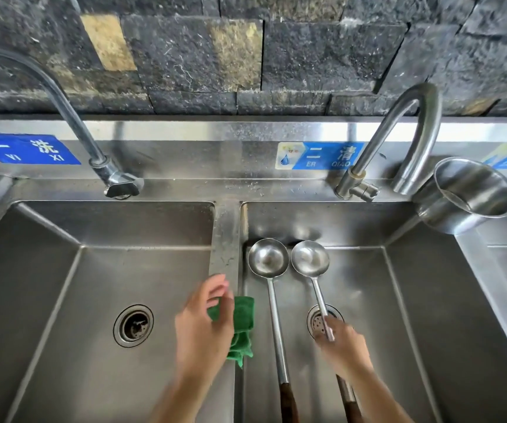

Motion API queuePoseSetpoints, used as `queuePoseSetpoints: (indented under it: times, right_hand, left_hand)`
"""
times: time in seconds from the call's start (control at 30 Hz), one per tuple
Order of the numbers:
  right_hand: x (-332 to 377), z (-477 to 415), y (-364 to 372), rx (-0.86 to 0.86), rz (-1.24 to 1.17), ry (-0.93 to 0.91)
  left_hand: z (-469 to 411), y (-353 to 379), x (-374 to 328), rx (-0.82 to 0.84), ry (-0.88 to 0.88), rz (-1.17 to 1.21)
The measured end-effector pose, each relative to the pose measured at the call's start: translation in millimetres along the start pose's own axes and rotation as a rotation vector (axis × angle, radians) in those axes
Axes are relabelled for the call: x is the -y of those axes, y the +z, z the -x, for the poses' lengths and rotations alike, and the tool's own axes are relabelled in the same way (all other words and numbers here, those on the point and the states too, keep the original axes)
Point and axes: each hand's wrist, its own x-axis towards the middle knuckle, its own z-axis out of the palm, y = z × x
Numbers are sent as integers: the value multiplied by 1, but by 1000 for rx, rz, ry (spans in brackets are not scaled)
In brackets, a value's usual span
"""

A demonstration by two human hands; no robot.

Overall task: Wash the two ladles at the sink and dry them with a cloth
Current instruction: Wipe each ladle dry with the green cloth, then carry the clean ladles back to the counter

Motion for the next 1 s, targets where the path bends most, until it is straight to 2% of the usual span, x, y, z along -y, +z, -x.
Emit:
queuePoseSetpoints:
  times: [0.07,0.13,0.23,0.3,0.37,0.47,0.6,0.7,0.83,1.0]
  right_hand:
    - [-30,-2,-9,-6,111,78]
    - [-51,-3,-11,38,89,149]
    - [-74,-7,-11,83,-12,180]
    - [-80,-11,-9,150,-84,150]
    - [-87,-15,-6,221,-205,120]
    - [-89,-23,-6,294,-321,97]
    - [-100,-30,-4,415,-223,24]
    - [-103,-30,-3,417,-147,1]
    - [-100,-22,-11,400,-188,-46]
    - [-81,-1,-21,406,-199,-93]
  left_hand:
    - [4,44,-19,207,-76,141]
    - [8,98,-24,446,-219,161]
    - [13,177,-13,658,-452,40]
    - [19,218,2,723,-485,-106]
    - [28,252,18,742,-510,-183]
    - [30,279,36,665,-579,-161]
    - [25,299,49,574,-604,-172]
    - [18,303,50,657,-632,-159]
    - [4,292,44,754,-724,-70]
    - [-7,255,31,762,-740,-41]
